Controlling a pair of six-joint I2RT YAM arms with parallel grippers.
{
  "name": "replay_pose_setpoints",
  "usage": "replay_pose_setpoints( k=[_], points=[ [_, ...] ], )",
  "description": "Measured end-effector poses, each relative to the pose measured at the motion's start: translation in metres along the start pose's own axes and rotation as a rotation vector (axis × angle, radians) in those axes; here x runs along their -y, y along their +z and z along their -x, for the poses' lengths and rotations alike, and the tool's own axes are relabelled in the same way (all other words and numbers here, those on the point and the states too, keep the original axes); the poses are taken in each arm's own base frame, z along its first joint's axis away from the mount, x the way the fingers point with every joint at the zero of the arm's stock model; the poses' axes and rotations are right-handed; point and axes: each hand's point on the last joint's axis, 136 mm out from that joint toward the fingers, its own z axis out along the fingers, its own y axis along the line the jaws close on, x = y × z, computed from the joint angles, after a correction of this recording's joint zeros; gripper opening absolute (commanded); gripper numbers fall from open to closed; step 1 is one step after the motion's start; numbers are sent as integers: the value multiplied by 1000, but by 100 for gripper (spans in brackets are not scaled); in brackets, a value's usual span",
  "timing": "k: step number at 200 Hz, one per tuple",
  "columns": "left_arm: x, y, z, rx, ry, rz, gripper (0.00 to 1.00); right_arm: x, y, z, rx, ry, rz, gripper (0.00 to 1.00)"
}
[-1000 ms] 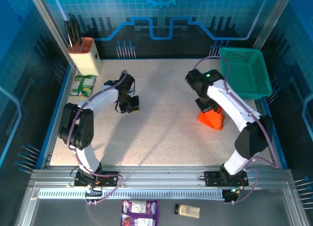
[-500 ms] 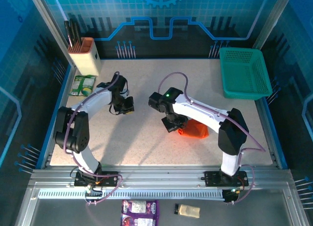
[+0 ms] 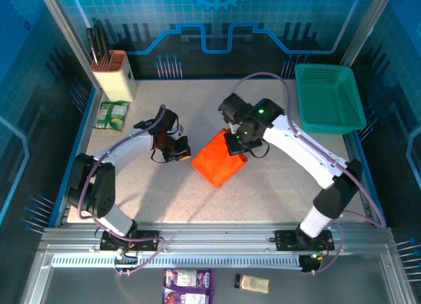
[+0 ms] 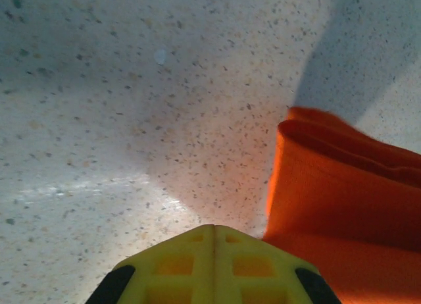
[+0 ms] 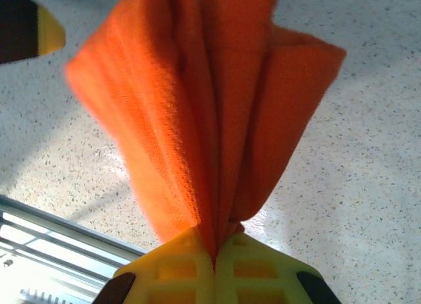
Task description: Fold the inside-out t-shirt
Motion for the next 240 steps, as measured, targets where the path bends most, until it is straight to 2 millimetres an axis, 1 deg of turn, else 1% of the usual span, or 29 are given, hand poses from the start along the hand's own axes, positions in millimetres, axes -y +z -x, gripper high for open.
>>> replay_pose_setpoints(
  k=[16, 35, 57, 78, 92, 105, 126, 138, 149, 159, 170, 191, 203, 210, 223, 240],
  points=[
    [14, 1, -4, -4, 20, -14, 5, 22, 7, -2, -15, 56, 16, 0],
    [37, 5, -4, -3, 55, -39, 5, 54, 26, -8, -56, 133, 24, 0],
    [62, 20, -3, -21, 98, -53, 5, 97, 48, -18, -109, 209, -13, 0],
    [82, 40, -7, -53, 125, -54, 5, 130, 58, -28, -140, 262, -48, 0],
    [98, 54, -10, -73, 144, -57, 5, 145, 62, -30, -142, 281, -62, 0],
    [118, 67, -12, -88, 179, -67, 4, 156, 64, -30, -138, 289, -68, 0],
    [156, 91, -16, -104, 245, -91, 4, 166, 68, -30, -133, 290, -73, 0],
    [170, 105, -19, -112, 271, -95, 3, 169, 69, -32, -135, 286, -75, 0],
    [172, 116, -25, -125, 282, -74, 2, 172, 70, -33, -137, 284, -80, 0],
    [168, 126, -28, -131, 284, -37, 2, 175, 71, -34, -138, 283, -84, 0],
    [156, 135, -30, -140, 276, 16, 2, 179, 70, -34, -137, 287, -86, 0],
    [129, 151, -29, -151, 254, 119, 2, 185, 68, -34, -128, 292, -96, 0],
    [121, 160, -27, -164, 246, 148, 2, 187, 66, -34, -123, 289, -103, 0],
    [121, 164, -27, -170, 244, 146, 2, 188, 64, -34, -122, 285, -111, 0],
    [128, 163, -23, -159, 253, 122, 4, 193, 59, -33, -121, 277, -142, 0],
    [139, 161, -17, -139, 273, 90, 7, 208, 44, -29, -106, 274, -208, 0]
  ],
)
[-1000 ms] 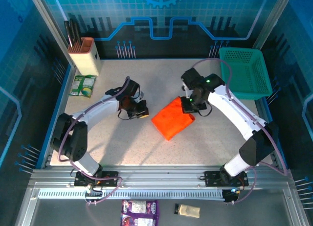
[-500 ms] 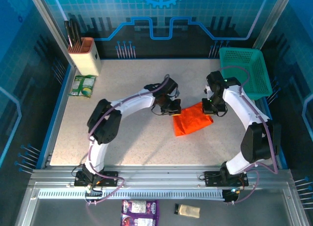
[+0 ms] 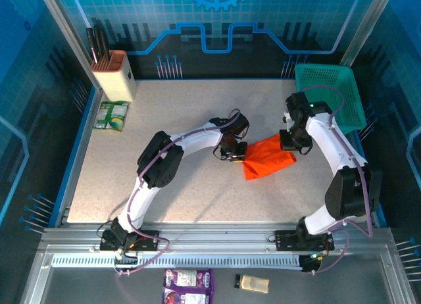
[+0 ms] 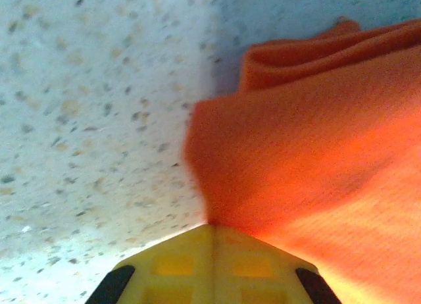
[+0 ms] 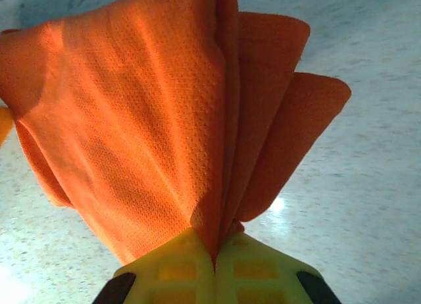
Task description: Fold the inside-out t-shirt
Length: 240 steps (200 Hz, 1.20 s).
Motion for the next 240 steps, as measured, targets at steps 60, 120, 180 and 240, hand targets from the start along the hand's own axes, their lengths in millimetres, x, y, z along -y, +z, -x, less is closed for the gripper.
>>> replay_pose_setpoints(
  k=[60, 120, 180, 240],
  points=[
    [17, -37, 16, 73, 16, -69, 7, 65, -53, 27, 131, -26, -273, 0],
    [0, -89, 16, 133, -22, -104, 7, 76, -60, 25, 124, -43, -341, 0],
    [-78, -108, 5, 127, -169, -46, 8, -33, -53, -3, 96, -216, -236, 0],
    [-152, -154, 7, 223, -301, -31, 8, -150, -10, -57, -71, -374, -181, 0]
  ],
)
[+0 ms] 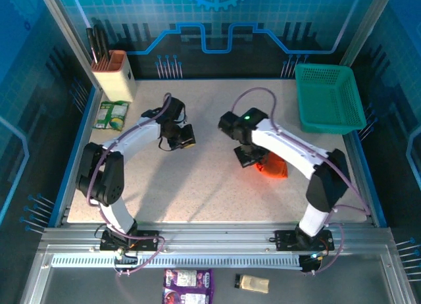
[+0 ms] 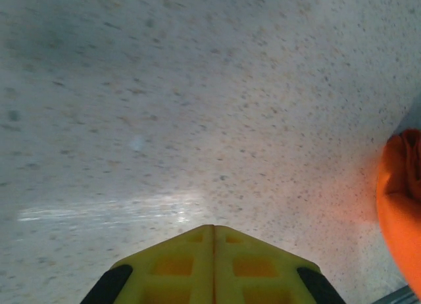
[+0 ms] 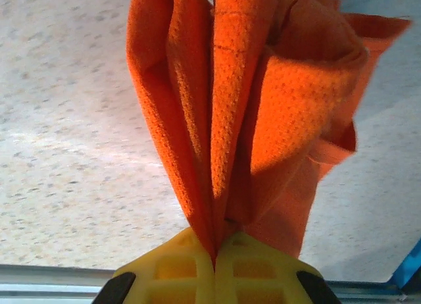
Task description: Fold the inside-out t-shirt
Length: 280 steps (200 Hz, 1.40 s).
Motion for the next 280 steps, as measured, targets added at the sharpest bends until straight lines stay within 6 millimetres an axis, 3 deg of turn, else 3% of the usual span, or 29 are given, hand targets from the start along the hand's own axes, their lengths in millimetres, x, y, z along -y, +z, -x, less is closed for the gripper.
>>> replay_pose_setpoints(
  k=[65, 80, 91, 121, 132, 146, 173, 193, 213, 232, 254, 280],
  points=[
    [-45, -20, 2, 36, -46, 18, 9, -131, 26, 25, -33, -3, 202, 0],
    [-52, -24, 3, 45, -52, 21, 10, -161, 32, 41, -21, 1, 261, 22],
    [-55, -28, 3, 51, -54, 22, 11, -182, 31, 55, 4, 7, 322, 32],
    [-51, -40, 1, 75, -41, 2, 13, -211, 1, 81, 109, 4, 501, 41],
    [-47, -42, -3, 77, -35, -10, 13, -210, -14, 86, 151, 9, 560, 41],
    [-38, -39, -10, 61, -19, -22, 13, -195, -30, 85, 187, 30, 619, 40],
    [-8, -23, -37, 2, 51, -44, 12, -135, -36, 81, 219, 130, 671, 38],
    [14, -3, -65, -62, 99, -49, 11, -90, -11, 79, 194, 227, 674, 37],
    [16, 21, -83, -119, 107, -10, 9, -68, 25, 71, 130, 289, 699, 37],
    [-1, 40, -83, -130, 82, 70, 8, -61, 45, 68, 80, 313, 744, 37],
    [-22, 56, -75, -121, 62, 169, 7, -62, 59, 82, 76, 313, 798, 35],
    [-38, 66, -60, -101, 59, 243, 7, -61, 94, 88, 29, 338, 773, 35]
  ],
)
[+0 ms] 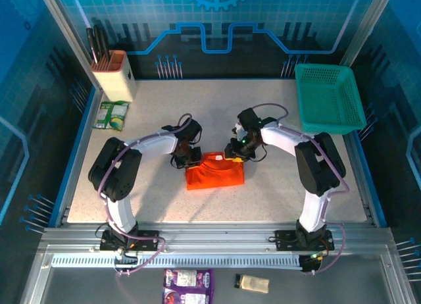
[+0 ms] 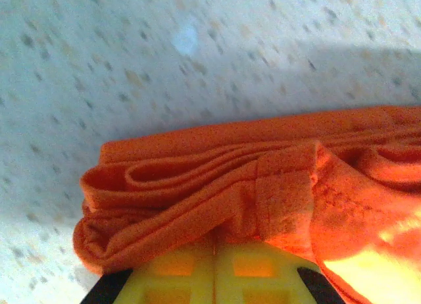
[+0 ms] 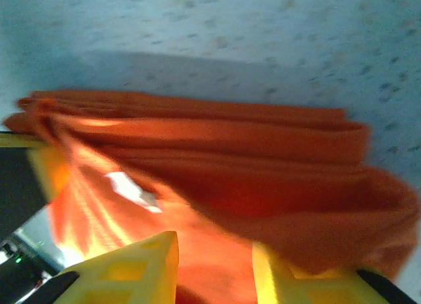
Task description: Fold the inside-out t-shirt
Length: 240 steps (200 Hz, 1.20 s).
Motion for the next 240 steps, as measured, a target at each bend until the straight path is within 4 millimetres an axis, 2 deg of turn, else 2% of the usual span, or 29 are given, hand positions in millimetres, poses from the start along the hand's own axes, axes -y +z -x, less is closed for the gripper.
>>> replay_pose_setpoints(
  k=[18, 43, 55, 75, 92, 107, 123, 150, 176, 201, 224, 240],
  points=[
    [-3, -1, 12, 20, -4, 5, 7, 18, 12, 4, -21, 46, -19, 34],
    [-5, -6, 27, 46, 8, -5, 9, 15, 8, 11, -4, 49, 18, 36],
    [-4, -10, 32, 60, 13, -12, 12, 12, 2, 11, 15, 36, 28, 38],
    [-1, -23, 37, 88, 30, -22, 17, 4, -20, 5, 51, 10, 30, 40],
    [-2, -36, 36, 99, 35, -30, 25, -3, -43, 3, 100, -25, 24, 41],
    [-6, -45, 36, 111, 26, -51, 32, -5, -56, 0, 128, -47, 20, 41],
    [-18, -48, 30, 96, 12, -61, 38, 0, -58, -9, 122, -48, 11, 42],
    [-32, -38, 15, 30, 0, -76, 42, 13, -48, -25, 73, -25, -8, 41],
    [-31, -31, 6, -24, 19, -100, 41, 16, -46, -29, 58, -18, -10, 41],
    [-28, -15, 1, -80, 22, -121, 37, 16, -45, -29, 58, -18, -8, 41],
    [-27, -3, -3, -119, 26, -134, 27, 19, -43, -33, 48, -11, -13, 41],
    [-27, -3, -2, -119, 21, -133, 17, 21, -41, -36, 40, -4, -17, 41]
  ],
)
